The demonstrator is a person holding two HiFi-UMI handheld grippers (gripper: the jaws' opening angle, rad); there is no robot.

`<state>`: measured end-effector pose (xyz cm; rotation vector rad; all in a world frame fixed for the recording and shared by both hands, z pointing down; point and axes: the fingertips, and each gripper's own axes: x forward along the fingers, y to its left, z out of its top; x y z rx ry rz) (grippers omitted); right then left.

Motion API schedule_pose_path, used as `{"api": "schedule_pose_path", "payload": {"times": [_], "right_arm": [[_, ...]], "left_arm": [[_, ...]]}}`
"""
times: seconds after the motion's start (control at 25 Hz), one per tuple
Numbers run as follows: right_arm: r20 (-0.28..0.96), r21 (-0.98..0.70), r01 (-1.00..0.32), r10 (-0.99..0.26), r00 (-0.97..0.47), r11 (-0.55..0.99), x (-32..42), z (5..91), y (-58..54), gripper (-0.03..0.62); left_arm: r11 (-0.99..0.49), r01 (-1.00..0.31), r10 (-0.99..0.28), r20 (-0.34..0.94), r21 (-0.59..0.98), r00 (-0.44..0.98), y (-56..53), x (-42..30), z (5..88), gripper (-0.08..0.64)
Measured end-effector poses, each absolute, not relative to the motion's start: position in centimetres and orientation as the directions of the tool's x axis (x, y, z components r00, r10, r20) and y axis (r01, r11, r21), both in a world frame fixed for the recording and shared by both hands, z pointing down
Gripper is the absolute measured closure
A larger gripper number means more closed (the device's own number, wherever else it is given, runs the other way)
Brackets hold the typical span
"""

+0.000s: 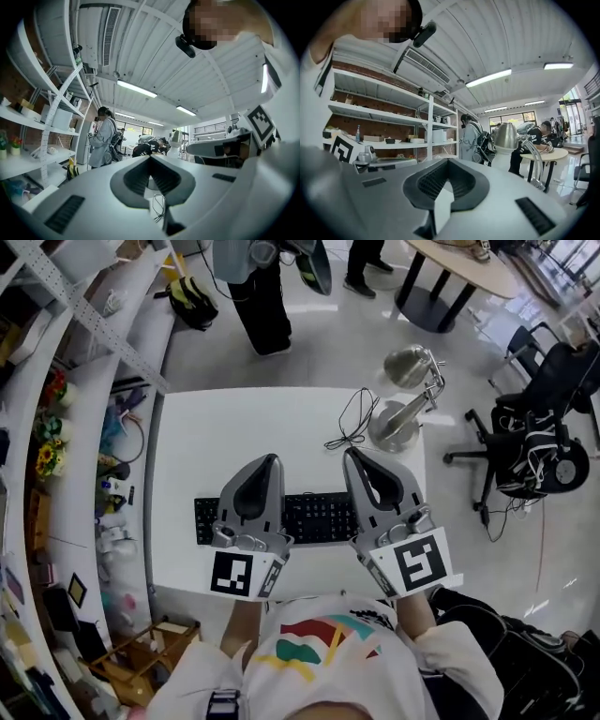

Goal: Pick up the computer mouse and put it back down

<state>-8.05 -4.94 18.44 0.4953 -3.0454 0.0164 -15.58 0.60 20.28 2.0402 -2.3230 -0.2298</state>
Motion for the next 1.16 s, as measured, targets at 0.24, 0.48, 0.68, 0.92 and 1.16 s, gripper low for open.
{"api": "schedule_pose_path", "payload": {"times": [0.24,0.48,0.68,0.92,1.16], "right_arm": [[0.135,0.019,-0.300,-0.300,-0.944,0.954,-8.7,20.2,-4.1,0.580],[0.119,-0.009,-0.322,-0.318,-0.940,0.947,-8.2,20.2,-4.7,0.580],[0.159,-0.021,-0.331,-0.324,-0.933,0.943,-7.5,21.5,-5.0,0.580],[0.189,-0.013,-0.334,-0.325,-0.926,0.943,-7.2,22.2,-5.1,0.580],[0.227,-0.045,-0.293,-0.276,-0.934,0.955,-7.3,23.4,-4.6,0.580]], "left_arm": [[0.124,-0.979,-0.987,-0.077,0.164,-0.138,0.9,-16.0,19.9,0.515],[0.107,-0.981,-0.990,-0.076,0.161,-0.121,0.7,-15.3,19.8,0.515],[0.094,-0.982,-0.992,-0.070,0.163,-0.107,0.3,-14.7,20.0,0.515],[0.086,-0.983,-0.993,-0.065,0.163,-0.098,-0.1,-14.2,20.1,0.515],[0.077,-0.982,-0.995,-0.050,0.171,-0.087,-0.5,-13.5,20.8,0.515]]}}
